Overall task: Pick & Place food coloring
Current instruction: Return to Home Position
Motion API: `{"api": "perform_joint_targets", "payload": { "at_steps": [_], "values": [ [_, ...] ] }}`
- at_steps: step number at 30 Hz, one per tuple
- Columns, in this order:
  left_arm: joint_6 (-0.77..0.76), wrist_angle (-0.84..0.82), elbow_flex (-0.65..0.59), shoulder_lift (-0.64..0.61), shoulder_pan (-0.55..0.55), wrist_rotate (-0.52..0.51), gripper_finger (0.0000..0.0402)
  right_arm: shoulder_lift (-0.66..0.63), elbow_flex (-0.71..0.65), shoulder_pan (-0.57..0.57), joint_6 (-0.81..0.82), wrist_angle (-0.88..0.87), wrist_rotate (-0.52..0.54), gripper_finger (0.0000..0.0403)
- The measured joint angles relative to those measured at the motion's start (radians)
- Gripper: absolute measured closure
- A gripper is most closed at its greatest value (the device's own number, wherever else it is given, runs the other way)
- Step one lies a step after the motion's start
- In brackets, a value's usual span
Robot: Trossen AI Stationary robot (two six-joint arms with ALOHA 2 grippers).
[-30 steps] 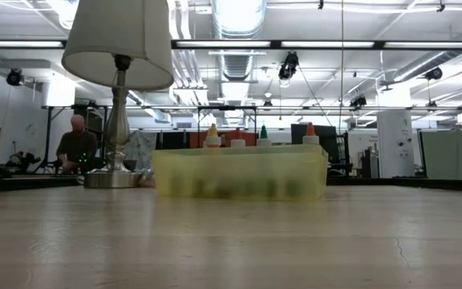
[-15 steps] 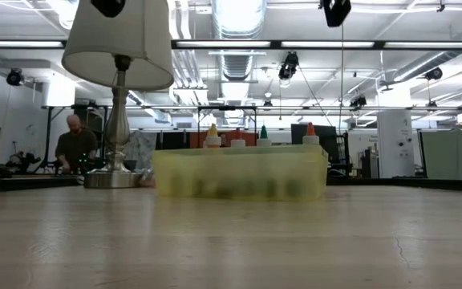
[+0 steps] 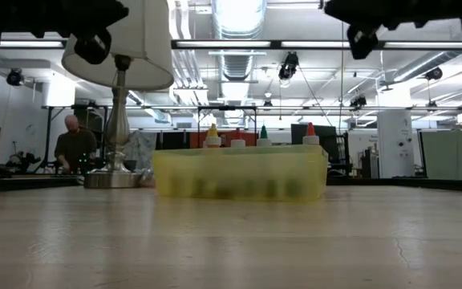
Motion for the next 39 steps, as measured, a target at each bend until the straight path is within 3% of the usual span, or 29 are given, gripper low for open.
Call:
{"api": "perform_joint_targets", "payload": {
  "at_steps": [8, 19, 32, 39],
  "values": [
    [0.059, -0.055, -0.013, -0.041, 0.001, -0.002, 0.0401, -0.211, -0.147, 0.0, 0.012, -0.002, 0.072, 0.0394],
    [0.072, -0.119, -0.013, -0.059, 0.006, -0.006, 0.0401, -0.451, -0.34, -0.006, 0.017, 0.0, 0.076, 0.0394],
    [0.058, -0.121, -0.024, -0.064, 0.007, -0.006, 0.0401, -0.586, -0.417, -0.006, -0.009, 0.001, 0.102, 0.0394],
    [0.032, 0.08, -0.125, -0.064, 0.007, -0.006, 0.0401, -0.607, -0.444, -0.006, -0.007, 0.0, 0.101, 0.0394]
  ]
}}
